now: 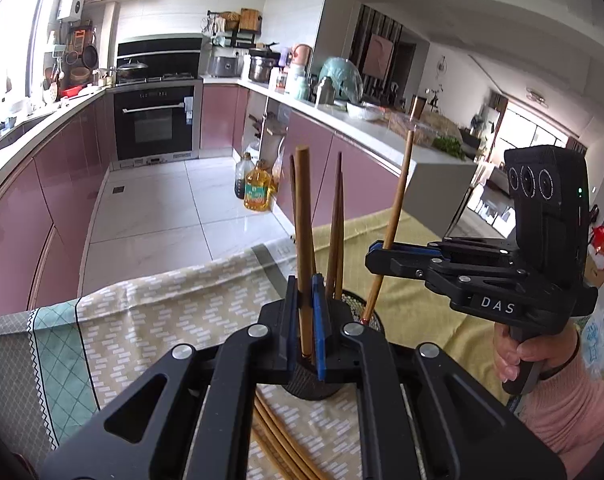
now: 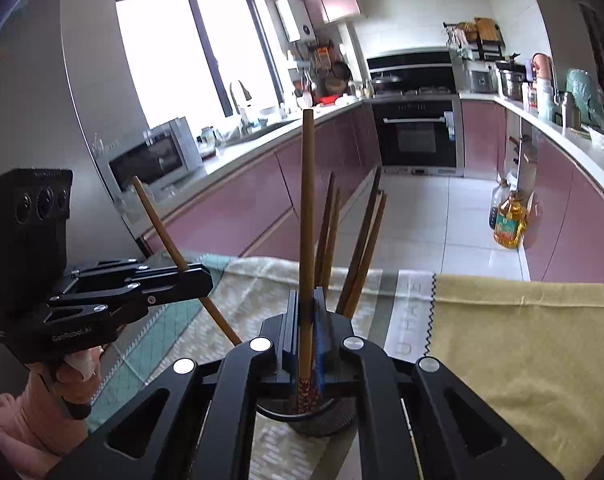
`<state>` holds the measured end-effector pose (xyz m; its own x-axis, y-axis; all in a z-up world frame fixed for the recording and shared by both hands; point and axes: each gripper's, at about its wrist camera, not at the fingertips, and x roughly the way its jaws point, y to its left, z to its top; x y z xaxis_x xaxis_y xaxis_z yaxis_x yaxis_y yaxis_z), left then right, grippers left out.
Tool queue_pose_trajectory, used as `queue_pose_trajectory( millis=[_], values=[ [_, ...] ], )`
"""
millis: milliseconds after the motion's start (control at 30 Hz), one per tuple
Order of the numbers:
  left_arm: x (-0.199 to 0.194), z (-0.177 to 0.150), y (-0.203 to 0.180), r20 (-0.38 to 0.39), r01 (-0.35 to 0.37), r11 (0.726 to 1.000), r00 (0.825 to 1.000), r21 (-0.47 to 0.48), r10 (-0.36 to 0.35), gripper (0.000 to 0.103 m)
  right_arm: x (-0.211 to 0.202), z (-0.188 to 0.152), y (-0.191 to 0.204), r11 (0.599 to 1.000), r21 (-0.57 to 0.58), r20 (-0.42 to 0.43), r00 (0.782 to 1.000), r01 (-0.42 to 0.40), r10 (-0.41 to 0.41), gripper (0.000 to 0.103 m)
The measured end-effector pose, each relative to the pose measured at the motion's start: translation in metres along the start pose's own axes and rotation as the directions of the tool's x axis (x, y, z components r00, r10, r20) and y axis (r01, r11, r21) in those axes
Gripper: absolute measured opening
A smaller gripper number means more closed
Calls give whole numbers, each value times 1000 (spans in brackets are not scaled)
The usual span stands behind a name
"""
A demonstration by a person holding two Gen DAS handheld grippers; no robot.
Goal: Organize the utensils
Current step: 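Lower the left gripper's chopstick into the mesh cup and open while the right gripper does likewise, then move both open grippers back down to the loose chopsticks on the cloth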
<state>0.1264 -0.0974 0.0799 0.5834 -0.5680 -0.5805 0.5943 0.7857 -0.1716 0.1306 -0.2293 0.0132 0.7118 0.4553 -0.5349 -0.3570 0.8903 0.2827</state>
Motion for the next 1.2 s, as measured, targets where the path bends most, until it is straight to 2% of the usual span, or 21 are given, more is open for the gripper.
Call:
queue_pose_trajectory(
  millis=[233,467,567,667,767,867,933,1067,1200],
  values=[
    [22,0,10,-67,-10,1000,998,-1,10,7,18,-6,-6,1000,26,-70,997,15,-13,6],
    [36,7,18,-84,-24,999,996,-27,21,8,19,-6,-15,997,63,-60,998,38,-34,9],
    [41,9,19,-82,-31,999,996,-39,28,8,16,-5,-17,996,73,-50,998,45,-41,14],
    [40,8,21,-75,-33,998,997,-60,28,17,12,-4,-19,995,80,-35,998,51,-49,20],
    [36,4,23,-57,-56,997,997,-62,52,18,6,-6,-18,995,82,-14,998,60,-59,20],
    [21,-5,26,-16,-90,994,996,-68,89,25,-6,-10,-13,996,75,23,998,51,-53,22],
    [10,-12,27,9,-105,992,994,-67,105,29,-17,-14,-6,997,58,49,998,45,-47,28],
    [-13,-34,30,47,-137,988,989,-69,140,35,-35,-28,14,1000,2,67,998,-10,10,32],
    [-26,-62,34,35,-170,983,984,-70,173,49,-34,-49,34,996,-30,20,996,-87,87,39]
  ],
)
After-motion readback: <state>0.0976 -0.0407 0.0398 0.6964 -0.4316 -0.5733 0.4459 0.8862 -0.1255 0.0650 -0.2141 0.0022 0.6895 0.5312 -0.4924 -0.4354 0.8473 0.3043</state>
